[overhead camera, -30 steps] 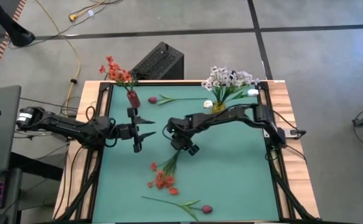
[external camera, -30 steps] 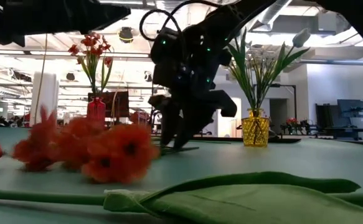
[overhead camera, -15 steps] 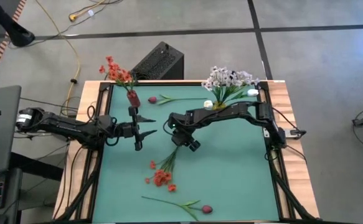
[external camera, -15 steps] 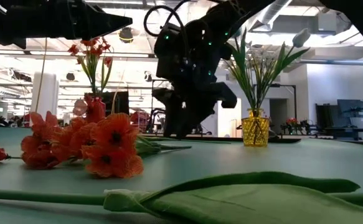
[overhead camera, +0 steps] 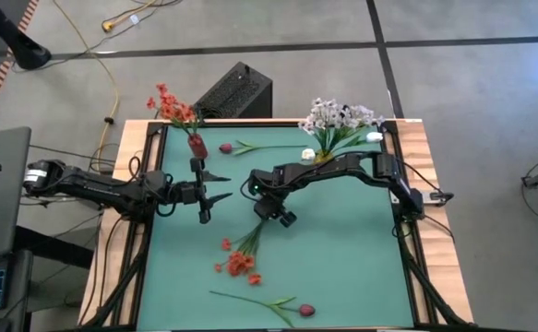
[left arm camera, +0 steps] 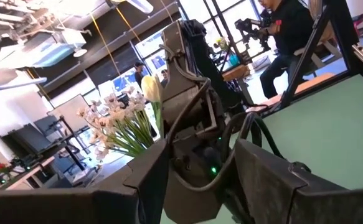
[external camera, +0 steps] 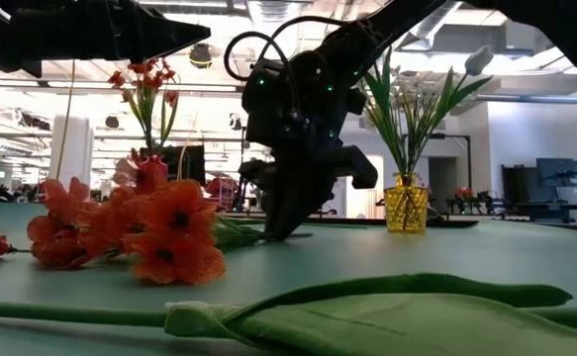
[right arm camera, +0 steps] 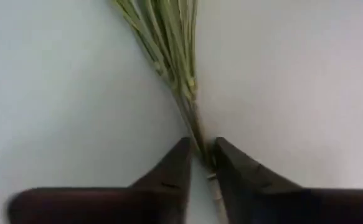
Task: Sort flowers into vase by color
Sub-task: Put the orange flowers into the red flower vase
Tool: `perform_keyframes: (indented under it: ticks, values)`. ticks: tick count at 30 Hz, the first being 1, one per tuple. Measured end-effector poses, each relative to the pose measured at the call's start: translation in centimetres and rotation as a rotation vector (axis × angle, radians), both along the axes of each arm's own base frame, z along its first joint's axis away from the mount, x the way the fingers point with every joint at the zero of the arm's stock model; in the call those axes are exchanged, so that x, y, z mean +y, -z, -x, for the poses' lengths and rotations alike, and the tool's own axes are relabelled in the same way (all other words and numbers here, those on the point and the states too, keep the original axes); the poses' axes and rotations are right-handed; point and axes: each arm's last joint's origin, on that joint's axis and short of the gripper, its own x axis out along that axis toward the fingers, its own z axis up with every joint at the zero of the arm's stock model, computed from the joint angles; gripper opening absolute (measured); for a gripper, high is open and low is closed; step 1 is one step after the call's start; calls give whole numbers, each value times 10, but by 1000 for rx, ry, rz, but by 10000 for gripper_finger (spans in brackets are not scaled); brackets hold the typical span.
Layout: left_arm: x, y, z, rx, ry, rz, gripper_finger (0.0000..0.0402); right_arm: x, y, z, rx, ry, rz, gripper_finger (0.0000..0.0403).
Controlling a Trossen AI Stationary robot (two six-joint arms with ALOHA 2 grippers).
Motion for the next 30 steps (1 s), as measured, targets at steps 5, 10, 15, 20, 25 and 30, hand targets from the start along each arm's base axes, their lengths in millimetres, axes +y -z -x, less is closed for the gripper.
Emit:
perform_keyframes:
  ticks: [5,10,15,20,25,30]
  values:
    - [0,0,0,0,-1,0,174,0,-2,1,20,37,-16,24]
    - [2,-1,1,-7,-61,19,174,0,-16,10,66,67,-113,24]
    - [4,-1,3,0,-133,43,174,-9,-49,22,39,0,-397,23]
    - [4,-1,3,3,-121,40,174,-14,-76,30,-58,-82,-528,22]
    - [3,-1,2,5,-105,43,174,-8,-118,31,-268,-192,-545,22]
    - [0,-2,2,-7,-5,37,174,-4,-167,29,-533,-210,-500,15]
